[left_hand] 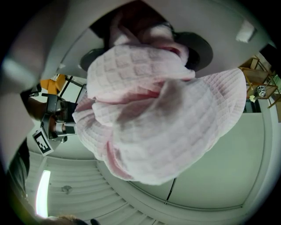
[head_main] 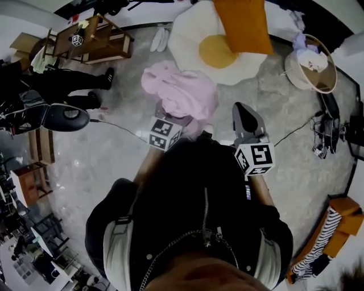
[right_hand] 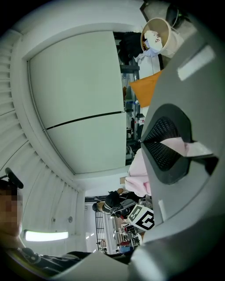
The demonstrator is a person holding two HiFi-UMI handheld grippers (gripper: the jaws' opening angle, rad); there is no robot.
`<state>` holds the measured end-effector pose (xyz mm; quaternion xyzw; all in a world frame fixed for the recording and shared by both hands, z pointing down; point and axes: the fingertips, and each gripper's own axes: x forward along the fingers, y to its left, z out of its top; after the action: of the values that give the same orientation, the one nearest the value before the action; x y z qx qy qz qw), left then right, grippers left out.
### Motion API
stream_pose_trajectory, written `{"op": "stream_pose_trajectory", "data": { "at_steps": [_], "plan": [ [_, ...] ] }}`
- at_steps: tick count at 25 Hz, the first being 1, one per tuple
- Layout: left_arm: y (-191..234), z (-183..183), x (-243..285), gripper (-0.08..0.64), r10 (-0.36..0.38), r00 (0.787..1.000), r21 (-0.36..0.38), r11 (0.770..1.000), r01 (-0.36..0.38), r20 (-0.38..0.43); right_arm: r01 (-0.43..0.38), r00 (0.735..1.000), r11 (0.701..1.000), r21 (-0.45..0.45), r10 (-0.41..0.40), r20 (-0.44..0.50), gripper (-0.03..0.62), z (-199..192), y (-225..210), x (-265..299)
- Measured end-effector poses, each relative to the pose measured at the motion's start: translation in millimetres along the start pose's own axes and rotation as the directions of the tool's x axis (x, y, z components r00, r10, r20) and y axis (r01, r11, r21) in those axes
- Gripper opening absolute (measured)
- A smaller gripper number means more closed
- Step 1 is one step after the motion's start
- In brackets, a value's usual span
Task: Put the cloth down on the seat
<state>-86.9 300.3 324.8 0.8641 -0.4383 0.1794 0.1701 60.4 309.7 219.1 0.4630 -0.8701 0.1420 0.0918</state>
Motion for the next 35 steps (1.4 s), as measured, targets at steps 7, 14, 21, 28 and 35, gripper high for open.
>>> {"op": "stream_pose_trajectory", "data": {
  "at_steps": [7,14,21,28,35],
  "plan": [
    [-4.5,1.3,6.0,0.411,0.027,1.0,-0.01,1.0,-0.027,-0.004,-0.029,1.0,0.999,0.014,0.029,-0.008,0.002,-1.3,-9.2,3.0],
    [6.4,1.9,8.1,0.411,0.043,0.999,-0.01,0.999,-0.043,-0.005,-0.03,0.999,0.999,0.027,0.031,-0.025,0.003,-3.1,-12.2,9.6],
    [25.8,7.9,32.1,0.411,0.023,1.0,-0.032,0.999,-0.023,0.001,-0.001,0.999,1.0,0.015,0.001,-0.039,0.003,3.1,-26.4,30.4],
    [45.0,31.4,65.1,0.411,-0.01,1.0,-0.031,0.999,0.01,0.014,0.04,0.995,0.999,0.022,-0.038,-0.089,0.003,15.2,-46.7,58.3],
    [81.2,47.5,99.1,0.411,-0.048,0.999,-0.035,0.998,0.048,0.004,0.065,0.997,0.998,0.013,-0.064,-0.051,0.003,33.0,-64.4,103.2]
  ]
}}
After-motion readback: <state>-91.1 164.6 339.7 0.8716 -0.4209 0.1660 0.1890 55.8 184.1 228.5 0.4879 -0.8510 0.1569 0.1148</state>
